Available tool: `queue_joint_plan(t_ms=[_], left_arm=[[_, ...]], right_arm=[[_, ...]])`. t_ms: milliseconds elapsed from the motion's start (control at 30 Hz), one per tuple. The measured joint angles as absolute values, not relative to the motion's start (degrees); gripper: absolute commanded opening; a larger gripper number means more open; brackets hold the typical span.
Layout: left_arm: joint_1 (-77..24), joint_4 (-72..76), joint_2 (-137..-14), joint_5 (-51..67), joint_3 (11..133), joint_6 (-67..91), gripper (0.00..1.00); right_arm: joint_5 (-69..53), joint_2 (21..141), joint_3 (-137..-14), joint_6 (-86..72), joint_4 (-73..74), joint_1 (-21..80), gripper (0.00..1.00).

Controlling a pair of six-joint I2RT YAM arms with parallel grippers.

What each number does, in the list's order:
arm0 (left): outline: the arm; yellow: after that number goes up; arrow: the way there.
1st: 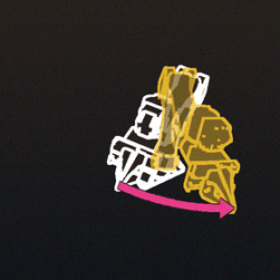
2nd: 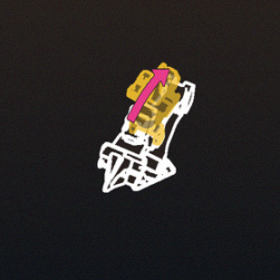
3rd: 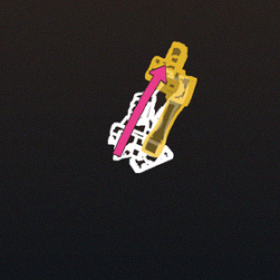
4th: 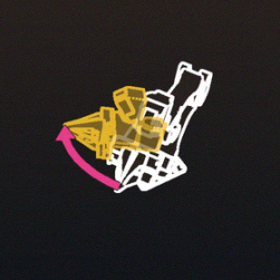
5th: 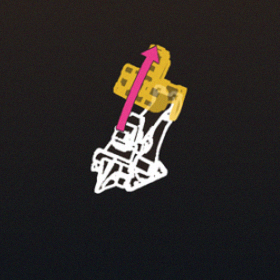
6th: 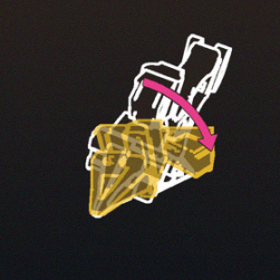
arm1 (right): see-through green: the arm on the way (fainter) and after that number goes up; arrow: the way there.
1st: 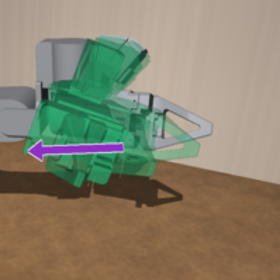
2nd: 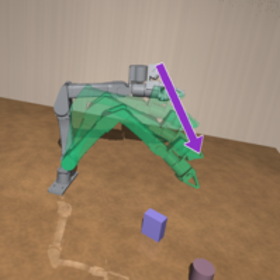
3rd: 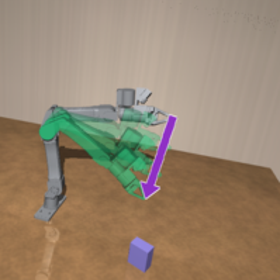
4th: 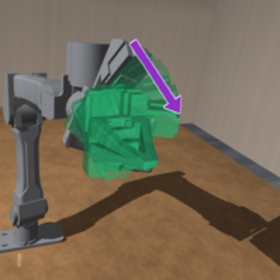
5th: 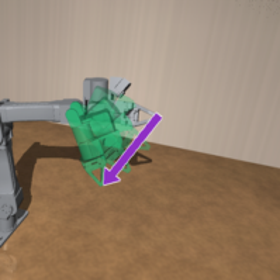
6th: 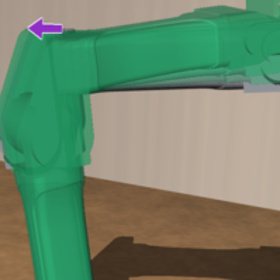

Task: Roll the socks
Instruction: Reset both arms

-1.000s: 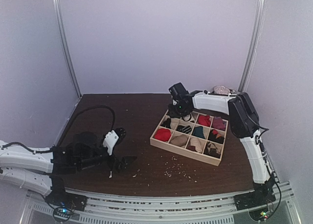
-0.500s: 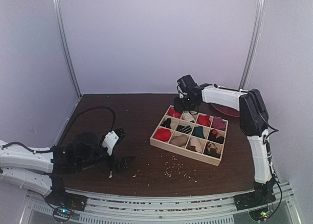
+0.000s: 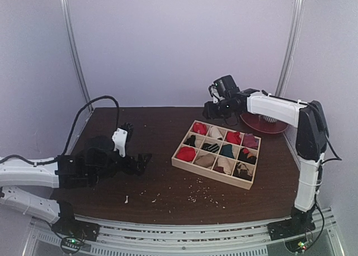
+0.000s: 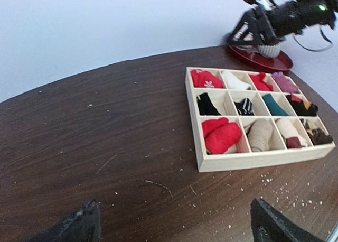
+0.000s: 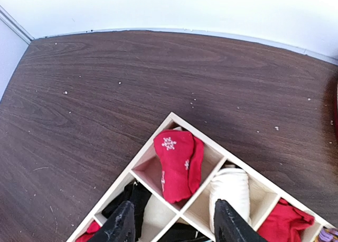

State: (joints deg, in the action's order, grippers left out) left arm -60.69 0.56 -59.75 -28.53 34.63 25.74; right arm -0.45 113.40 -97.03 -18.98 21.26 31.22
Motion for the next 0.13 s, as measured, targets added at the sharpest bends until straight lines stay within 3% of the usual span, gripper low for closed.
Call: queue_joint_plan(t_ms=[133], left_arm=[[-60.69, -1.72, -61.63, -33.74, 37.54, 29.1, 0.98]], right_arm=[[0.05, 108.88, -92.73, -18.0, 20.6, 31.11, 0.58]])
